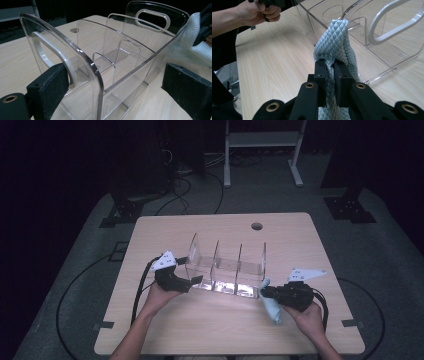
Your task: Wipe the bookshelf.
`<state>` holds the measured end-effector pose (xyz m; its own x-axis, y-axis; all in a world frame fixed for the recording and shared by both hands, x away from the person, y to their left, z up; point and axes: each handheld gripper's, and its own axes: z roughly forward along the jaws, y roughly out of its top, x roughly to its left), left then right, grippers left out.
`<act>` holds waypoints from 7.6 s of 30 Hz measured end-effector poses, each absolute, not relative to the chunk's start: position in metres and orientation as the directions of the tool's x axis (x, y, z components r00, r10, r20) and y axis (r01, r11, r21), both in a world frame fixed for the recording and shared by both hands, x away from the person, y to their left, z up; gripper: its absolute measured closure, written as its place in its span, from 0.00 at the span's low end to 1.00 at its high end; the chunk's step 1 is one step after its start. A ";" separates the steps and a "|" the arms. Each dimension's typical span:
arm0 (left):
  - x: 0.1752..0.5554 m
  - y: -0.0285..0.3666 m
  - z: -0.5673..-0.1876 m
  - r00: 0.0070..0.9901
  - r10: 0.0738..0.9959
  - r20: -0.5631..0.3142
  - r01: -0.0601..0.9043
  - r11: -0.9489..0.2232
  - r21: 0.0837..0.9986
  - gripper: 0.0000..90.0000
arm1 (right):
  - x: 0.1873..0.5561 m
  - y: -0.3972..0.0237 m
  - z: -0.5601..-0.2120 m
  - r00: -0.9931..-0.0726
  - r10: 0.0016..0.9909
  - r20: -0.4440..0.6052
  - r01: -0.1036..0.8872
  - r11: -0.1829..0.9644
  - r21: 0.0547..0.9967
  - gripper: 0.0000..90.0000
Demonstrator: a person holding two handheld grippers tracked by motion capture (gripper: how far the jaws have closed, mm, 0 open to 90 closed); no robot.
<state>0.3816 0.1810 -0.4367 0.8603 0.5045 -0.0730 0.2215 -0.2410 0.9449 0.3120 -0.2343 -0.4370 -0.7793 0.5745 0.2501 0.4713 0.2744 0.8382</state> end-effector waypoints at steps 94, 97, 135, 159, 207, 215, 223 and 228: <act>0.329 0.150 -0.436 0.878 0.476 -0.053 0.221 -0.305 0.927 0.52 | 0.387 -0.256 -0.476 -0.629 0.746 0.219 0.554 0.232 0.800 0.90; 0.328 0.150 -0.436 0.877 0.477 -0.052 0.220 -0.302 0.927 0.52 | 0.379 -0.259 -0.452 -0.648 0.737 0.195 0.489 0.205 0.848 0.90; 0.318 0.147 -0.438 0.864 0.500 -0.061 0.232 -0.287 0.930 0.52 | 0.378 -0.253 -0.444 -0.652 0.740 0.162 0.457 0.214 0.864 0.90; 0.315 0.146 -0.438 0.857 0.513 -0.060 0.232 -0.279 0.932 0.52 | 0.351 -0.192 -0.447 -0.739 0.662 0.123 0.418 0.309 0.854 0.91; 0.314 0.145 -0.438 0.856 0.513 -0.062 0.236 -0.282 0.930 0.52 | 0.363 -0.181 -0.492 -0.713 0.684 0.152 0.510 0.358 0.782 0.91; 0.313 0.145 -0.438 0.856 0.513 -0.059 0.234 -0.284 0.930 0.52 | 0.356 -0.184 -0.469 -0.719 0.681 0.137 0.459 0.318 0.830 0.91; 0.313 0.145 -0.438 0.855 0.516 -0.058 0.234 -0.283 0.930 0.52 | 0.355 -0.182 -0.480 -0.720 0.678 0.147 0.482 0.336 0.809 0.91; 0.314 0.145 -0.438 0.854 0.516 -0.066 0.239 -0.276 0.931 0.52 | 0.333 -0.178 -0.450 -0.762 0.629 0.156 0.420 0.296 0.858 0.91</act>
<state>0.3144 0.1450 -0.4375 0.8539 0.5164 -0.0657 0.2386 -0.2761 0.9310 0.3327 -0.1780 -0.4503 -0.7617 0.6289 0.1558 0.4200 0.2962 0.8578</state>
